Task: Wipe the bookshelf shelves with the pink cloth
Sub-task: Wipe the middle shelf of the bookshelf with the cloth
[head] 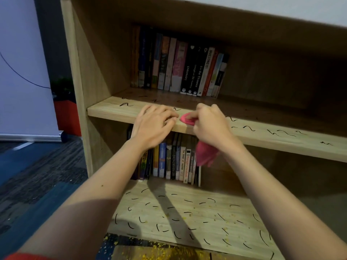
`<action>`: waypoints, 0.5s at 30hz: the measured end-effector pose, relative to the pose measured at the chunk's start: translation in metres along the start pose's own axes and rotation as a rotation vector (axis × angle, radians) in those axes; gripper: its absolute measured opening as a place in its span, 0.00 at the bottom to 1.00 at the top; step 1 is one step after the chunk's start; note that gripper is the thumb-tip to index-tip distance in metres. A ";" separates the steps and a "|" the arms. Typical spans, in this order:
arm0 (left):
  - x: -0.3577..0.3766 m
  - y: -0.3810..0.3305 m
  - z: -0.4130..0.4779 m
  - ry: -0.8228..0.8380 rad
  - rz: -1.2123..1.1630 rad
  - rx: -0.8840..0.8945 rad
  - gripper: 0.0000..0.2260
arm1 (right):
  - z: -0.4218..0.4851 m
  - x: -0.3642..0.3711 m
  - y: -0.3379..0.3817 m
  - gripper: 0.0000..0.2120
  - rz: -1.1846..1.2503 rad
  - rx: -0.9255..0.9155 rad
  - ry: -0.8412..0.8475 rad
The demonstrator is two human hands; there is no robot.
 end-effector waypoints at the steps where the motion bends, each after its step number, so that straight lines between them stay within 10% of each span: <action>1: 0.000 0.001 0.001 0.011 -0.003 -0.006 0.18 | -0.001 0.000 0.002 0.15 -0.002 -0.016 0.010; 15: 0.001 0.003 0.002 0.034 -0.012 -0.026 0.15 | -0.001 -0.005 -0.021 0.17 0.087 0.023 0.080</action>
Point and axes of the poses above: each hand's wrist, its own z-axis towards the middle knuckle, its own x-axis out of the palm, y = z × x, the point moved 6 cm from there along z, towards the middle knuckle
